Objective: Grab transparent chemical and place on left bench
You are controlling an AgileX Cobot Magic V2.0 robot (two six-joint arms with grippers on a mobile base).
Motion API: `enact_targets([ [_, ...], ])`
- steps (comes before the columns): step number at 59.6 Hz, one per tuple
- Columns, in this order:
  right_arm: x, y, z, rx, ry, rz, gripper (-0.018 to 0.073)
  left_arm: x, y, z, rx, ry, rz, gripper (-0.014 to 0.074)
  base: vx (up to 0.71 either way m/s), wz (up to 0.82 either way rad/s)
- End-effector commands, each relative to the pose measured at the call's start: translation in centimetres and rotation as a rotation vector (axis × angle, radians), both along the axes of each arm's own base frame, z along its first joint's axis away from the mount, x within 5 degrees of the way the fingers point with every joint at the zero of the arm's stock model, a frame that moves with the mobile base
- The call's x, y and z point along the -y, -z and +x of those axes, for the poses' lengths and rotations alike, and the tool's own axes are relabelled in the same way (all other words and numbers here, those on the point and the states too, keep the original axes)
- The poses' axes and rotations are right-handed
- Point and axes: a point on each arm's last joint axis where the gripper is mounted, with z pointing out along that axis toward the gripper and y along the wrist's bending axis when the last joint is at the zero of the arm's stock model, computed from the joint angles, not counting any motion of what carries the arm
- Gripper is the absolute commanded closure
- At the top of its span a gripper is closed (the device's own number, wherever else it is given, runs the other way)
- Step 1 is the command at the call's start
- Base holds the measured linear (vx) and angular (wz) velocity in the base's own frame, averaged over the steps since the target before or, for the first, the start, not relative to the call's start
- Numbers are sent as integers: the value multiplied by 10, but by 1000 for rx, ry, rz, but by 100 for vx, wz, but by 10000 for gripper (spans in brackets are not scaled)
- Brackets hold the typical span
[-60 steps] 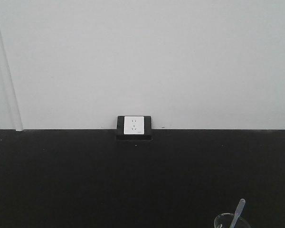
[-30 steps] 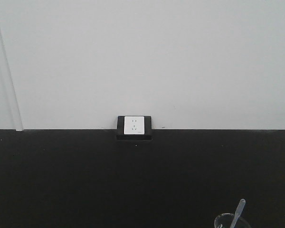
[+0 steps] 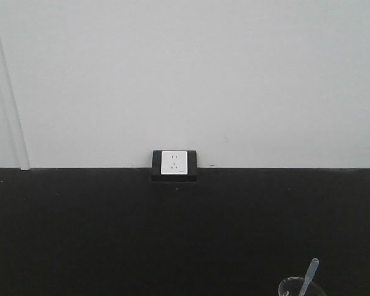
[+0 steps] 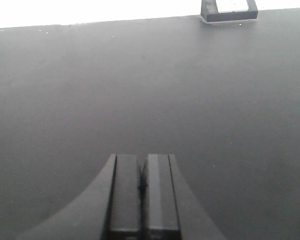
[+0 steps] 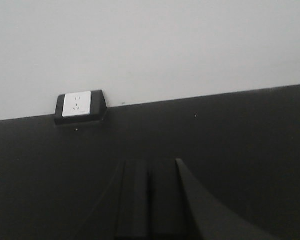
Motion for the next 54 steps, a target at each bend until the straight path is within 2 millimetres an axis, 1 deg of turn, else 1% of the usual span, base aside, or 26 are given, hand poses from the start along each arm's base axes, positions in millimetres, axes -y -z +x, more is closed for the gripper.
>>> enact_targets([
  [1,-1,-14,15,114,-8,15,498,0,-3,-1,81,1,-14,600,0,0],
  [6,-2,-10,24,118,-12,23,439,0,-3,-1,81,1,-14,600,0,0],
  [12,-4,-4,36,129,-18,32,323,0,-3,-1,81,1,-14,600,0,0],
  [17,-5,-1,44,149,-24,36,206,0,-3,-1,81,1,-14,600,0,0],
  [19,-5,1,49,166,-27,39,135,0,-3,-1,81,1,-14,600,0,0],
  [22,-6,3,54,198,-32,47,54,0,-3,-1,81,1,-14,600,0,0],
  [26,-7,5,62,247,-41,73,-24,0,-3,-1,81,1,-14,600,0,0],
  [30,-9,10,69,255,-50,117,-87,0,-3,-1,81,1,-14,600,0,0],
  [34,-10,15,76,250,-57,166,-111,0,-3,-1,81,1,-14,600,0,0],
  [37,-12,22,84,205,-75,177,-110,0,-3,-1,81,1,-14,600,0,0],
  [41,-17,32,96,141,-114,144,-97,0,-3,-1,81,1,-14,600,0,0],
  [46,-22,38,108,100,-162,107,-78,0,-3,-1,81,1,-14,600,0,0],
  [54,-23,51,125,40,-163,136,-46,0,-3,-1,81,1,-14,600,0,0],
])
